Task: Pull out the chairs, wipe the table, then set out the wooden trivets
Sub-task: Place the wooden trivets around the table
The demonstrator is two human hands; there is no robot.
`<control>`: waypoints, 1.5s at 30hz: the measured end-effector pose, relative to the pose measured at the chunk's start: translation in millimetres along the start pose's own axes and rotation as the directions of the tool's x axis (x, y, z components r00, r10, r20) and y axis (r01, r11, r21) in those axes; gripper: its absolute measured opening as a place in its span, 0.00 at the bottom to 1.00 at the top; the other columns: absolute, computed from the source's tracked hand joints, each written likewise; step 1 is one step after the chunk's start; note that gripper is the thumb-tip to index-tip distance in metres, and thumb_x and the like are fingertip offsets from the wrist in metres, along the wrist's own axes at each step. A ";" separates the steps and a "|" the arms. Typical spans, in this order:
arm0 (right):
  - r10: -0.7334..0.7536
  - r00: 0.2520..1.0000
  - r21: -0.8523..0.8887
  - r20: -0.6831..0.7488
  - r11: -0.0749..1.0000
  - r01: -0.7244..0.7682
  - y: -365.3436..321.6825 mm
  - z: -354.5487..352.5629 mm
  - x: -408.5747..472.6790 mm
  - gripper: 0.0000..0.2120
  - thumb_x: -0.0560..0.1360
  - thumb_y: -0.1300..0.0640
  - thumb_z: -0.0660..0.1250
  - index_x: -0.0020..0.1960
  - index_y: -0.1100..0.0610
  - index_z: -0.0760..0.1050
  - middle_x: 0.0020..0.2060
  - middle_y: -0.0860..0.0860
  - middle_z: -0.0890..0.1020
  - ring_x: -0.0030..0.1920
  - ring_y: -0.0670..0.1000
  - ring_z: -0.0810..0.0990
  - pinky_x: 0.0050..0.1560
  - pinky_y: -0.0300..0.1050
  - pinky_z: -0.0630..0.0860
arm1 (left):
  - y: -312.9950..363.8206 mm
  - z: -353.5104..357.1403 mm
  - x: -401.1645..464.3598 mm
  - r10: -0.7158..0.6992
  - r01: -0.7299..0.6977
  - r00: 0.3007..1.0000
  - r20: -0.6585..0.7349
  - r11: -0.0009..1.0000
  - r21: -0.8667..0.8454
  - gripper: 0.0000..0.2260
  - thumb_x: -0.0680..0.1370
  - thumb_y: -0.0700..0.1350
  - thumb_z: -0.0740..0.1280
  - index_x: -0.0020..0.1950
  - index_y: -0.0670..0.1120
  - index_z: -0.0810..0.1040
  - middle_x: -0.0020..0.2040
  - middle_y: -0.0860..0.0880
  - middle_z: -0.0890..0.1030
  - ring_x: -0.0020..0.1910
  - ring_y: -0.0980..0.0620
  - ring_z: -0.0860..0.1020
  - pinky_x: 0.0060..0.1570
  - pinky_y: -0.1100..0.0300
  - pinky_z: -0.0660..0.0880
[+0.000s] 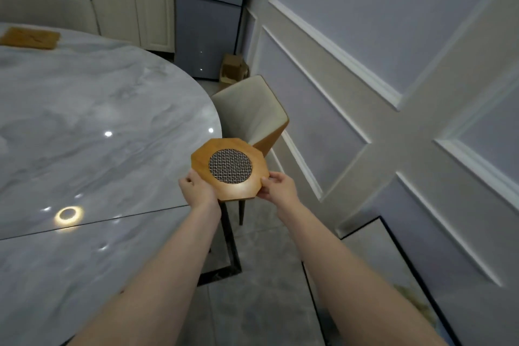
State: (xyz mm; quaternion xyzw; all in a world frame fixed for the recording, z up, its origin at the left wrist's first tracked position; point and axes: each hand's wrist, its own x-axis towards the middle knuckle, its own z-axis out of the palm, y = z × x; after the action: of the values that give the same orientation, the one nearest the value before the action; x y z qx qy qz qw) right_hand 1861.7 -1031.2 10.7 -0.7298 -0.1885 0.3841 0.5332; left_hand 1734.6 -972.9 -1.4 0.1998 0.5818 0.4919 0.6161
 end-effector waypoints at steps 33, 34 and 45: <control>0.203 0.844 -0.548 0.496 0.827 0.123 -88.3 219.1 386.7 0.10 0.75 0.62 0.69 0.54 0.65 0.78 0.43 0.56 0.81 0.45 0.56 0.81 0.54 0.54 0.79 | 49.9 145.4 332.5 0.002 -0.021 0.882 -0.471 0.999 -0.036 0.23 0.72 0.29 0.68 0.67 0.36 0.71 0.63 0.39 0.77 0.61 0.43 0.76 0.59 0.54 0.73; 0.227 0.828 -0.554 0.513 0.824 0.117 -86.9 226.3 393.4 0.07 0.75 0.63 0.69 0.52 0.65 0.79 0.41 0.57 0.81 0.42 0.56 0.81 0.52 0.53 0.80 | 49.1 144.6 339.7 0.001 -0.030 0.863 -0.505 0.998 -0.049 0.25 0.72 0.28 0.68 0.69 0.35 0.69 0.64 0.39 0.76 0.61 0.43 0.76 0.60 0.55 0.72; 0.301 0.730 -0.704 0.614 0.626 0.334 -76.6 252.7 448.1 0.12 0.75 0.56 0.70 0.35 0.58 0.75 0.32 0.54 0.81 0.31 0.50 0.79 0.41 0.45 0.79 | 37.6 156.4 387.8 0.103 -0.016 0.798 -0.594 0.989 0.150 0.18 0.71 0.29 0.69 0.61 0.36 0.76 0.56 0.38 0.80 0.55 0.43 0.79 0.56 0.53 0.75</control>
State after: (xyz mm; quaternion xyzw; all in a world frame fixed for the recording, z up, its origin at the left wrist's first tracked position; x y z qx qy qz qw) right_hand 1963.5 -536.7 -114.2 -0.6884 -0.5245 0.4976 0.0582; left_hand 1801.0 -580.3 -134.4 0.0942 0.7726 0.5078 0.3694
